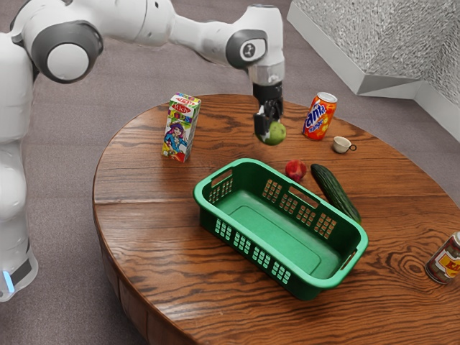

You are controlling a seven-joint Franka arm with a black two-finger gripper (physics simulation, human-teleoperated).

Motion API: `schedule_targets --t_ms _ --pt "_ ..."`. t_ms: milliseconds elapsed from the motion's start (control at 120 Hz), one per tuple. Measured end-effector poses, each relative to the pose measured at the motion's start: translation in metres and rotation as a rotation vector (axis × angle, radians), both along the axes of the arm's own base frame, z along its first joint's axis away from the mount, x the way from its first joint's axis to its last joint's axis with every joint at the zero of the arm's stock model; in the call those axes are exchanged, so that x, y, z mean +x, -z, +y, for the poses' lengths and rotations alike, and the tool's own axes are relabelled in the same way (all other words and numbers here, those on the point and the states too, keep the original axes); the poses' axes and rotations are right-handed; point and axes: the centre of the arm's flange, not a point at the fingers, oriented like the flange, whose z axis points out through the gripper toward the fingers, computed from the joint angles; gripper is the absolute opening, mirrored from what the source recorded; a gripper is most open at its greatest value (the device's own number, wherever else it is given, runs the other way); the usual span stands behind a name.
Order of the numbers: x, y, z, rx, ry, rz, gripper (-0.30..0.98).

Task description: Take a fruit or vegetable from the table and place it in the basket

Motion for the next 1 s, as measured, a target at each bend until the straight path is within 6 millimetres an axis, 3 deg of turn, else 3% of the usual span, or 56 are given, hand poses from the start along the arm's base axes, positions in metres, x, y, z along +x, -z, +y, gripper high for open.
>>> schedule_targets --t_ms 67,158,275,333,475,642,867,1000 --pt "-0.017 -0.037 -0.029 -0.011 0.032 -0.051 0.24" --pt "-0.036 -0.068 -0.076 -0.039 0.081 -0.092 0.25" --pt "-0.047 -0.073 -0.136 -0.076 0.145 -0.083 0.25" --pt "-0.051 -0.074 -0.156 -0.09 0.164 -0.079 0.24" --pt "-0.057 -0.076 -0.179 -0.108 0.171 -0.072 0.25" --pt "-0.073 -0.074 -0.228 -0.139 0.214 -0.054 0.24" --pt "-0.076 -0.071 -0.242 -0.151 0.208 -0.042 0.25" --pt "-0.077 -0.068 -0.253 -0.146 0.211 -0.038 0.5"
